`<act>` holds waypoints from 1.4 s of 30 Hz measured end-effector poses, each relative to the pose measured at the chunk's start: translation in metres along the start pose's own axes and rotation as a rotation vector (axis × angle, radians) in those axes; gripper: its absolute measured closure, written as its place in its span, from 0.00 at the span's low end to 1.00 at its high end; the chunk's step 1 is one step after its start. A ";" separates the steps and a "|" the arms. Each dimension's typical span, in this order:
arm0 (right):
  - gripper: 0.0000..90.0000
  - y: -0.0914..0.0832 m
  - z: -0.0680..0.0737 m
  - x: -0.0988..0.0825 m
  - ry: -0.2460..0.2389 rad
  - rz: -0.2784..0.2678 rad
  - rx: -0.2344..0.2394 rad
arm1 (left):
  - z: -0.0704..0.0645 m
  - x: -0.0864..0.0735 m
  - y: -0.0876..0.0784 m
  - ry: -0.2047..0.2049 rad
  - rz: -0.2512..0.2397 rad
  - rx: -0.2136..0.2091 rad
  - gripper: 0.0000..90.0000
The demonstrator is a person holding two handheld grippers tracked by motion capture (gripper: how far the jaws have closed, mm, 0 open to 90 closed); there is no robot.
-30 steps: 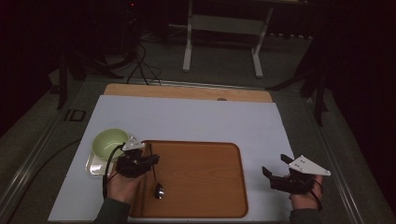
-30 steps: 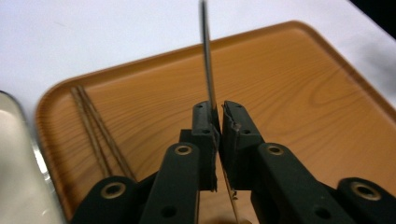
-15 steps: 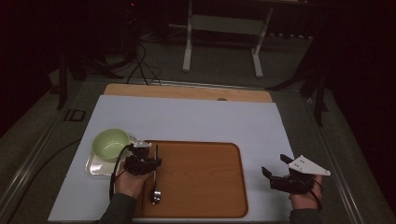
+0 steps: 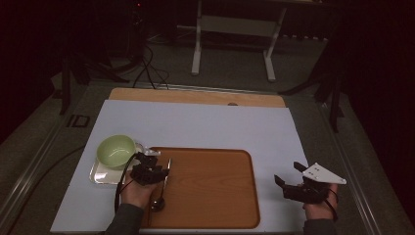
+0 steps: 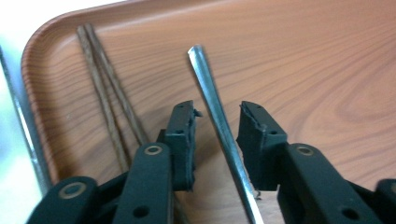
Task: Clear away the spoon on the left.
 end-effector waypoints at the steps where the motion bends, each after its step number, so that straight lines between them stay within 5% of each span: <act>1: 0.16 0.000 0.000 0.000 0.000 0.000 0.000 | -0.001 0.000 0.000 0.008 0.004 0.013 0.69; 16: 0.16 0.000 0.000 0.000 0.002 -0.001 0.003 | -0.002 0.004 -0.011 0.019 -0.041 0.046 0.57; 42: 0.16 -0.001 0.000 0.001 -0.006 -0.008 0.002 | 0.011 0.005 -0.050 0.006 -0.191 0.069 0.55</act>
Point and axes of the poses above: each handheld gripper's, and its own axes: y roughly forward along the jaws, x roughly out of its top, z roughly to its left, the point moved 7 cm from there along y, roughly forward along the jaws, and after that the axes turned 8 degrees about z, right-handed, at the moved point
